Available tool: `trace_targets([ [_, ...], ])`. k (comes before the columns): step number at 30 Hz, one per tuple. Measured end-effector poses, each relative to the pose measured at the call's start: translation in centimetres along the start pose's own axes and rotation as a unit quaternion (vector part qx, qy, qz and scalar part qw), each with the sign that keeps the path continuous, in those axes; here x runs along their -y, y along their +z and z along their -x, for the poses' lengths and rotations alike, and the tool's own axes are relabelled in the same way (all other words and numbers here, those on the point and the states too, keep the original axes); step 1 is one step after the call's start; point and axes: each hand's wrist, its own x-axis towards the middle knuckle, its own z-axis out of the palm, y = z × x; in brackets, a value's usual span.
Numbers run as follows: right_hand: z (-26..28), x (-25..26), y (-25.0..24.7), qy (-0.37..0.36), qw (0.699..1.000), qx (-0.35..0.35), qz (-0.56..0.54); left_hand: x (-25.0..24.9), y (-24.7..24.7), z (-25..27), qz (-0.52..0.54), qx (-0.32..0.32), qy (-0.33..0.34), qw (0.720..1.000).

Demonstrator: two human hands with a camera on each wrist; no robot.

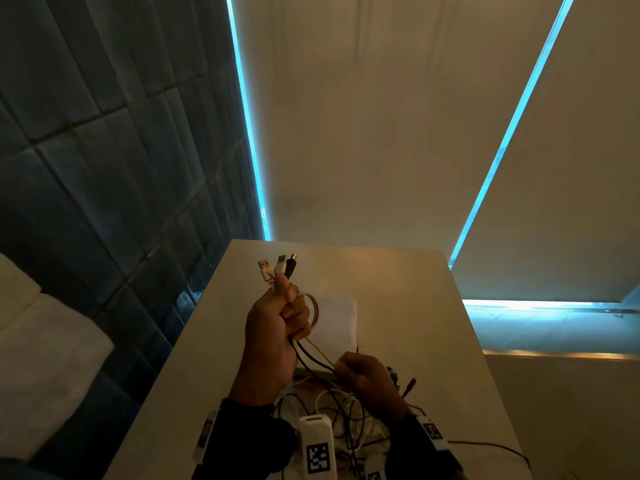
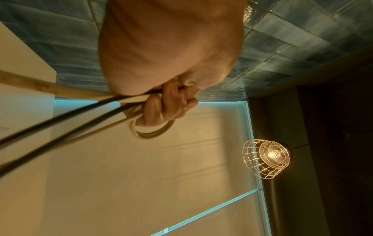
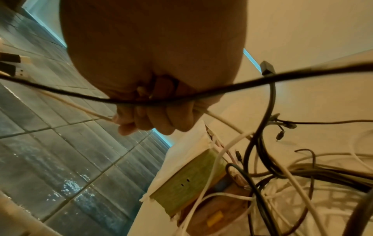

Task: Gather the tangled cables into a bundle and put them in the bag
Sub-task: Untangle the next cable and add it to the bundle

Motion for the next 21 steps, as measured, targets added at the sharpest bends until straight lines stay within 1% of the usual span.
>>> trace_targets([
  [3,0.2,-1.0,0.1,0.014,1.0,-0.001,0.022,-0.4,-0.4,0.2,0.0,-0.001,0.008,1.0],
  [7,0.9,-3.3,0.0,0.07,0.994,-0.026,0.08,-0.6,-0.6,0.4,-0.001,-0.005,0.005,1.0],
  [9,0.8,-2.7,-0.4,0.095,0.988,-0.053,0.107,-0.4,-0.7,0.4,-0.01,-0.009,-0.003,1.0],
  [11,0.2,-0.9,-1.1,0.091,0.983,-0.108,0.115,-0.2,-0.8,0.2,-0.021,-0.017,-0.008,1.0],
  [13,-0.3,1.7,-1.9,0.058,0.984,-0.161,0.056,-0.2,-0.8,0.1,-0.031,-0.026,-0.011,0.999],
  [15,-0.3,5.0,-2.2,0.006,0.984,-0.179,-0.014,0.0,-0.7,0.0,-0.043,-0.034,-0.016,0.998],
  [17,0.1,8.5,-2.1,-0.051,0.982,-0.169,-0.066,0.5,-0.6,0.0,-0.054,-0.038,-0.021,0.998],
  [19,0.7,11.3,-1.8,-0.098,0.98,-0.139,-0.105,0.9,-0.5,-0.1,-0.079,-0.051,-0.023,0.995],
  [21,1.3,13.2,-1.5,-0.127,0.978,-0.1,-0.128,1.0,-0.4,-0.2,-0.1,-0.069,-0.027,0.992],
])
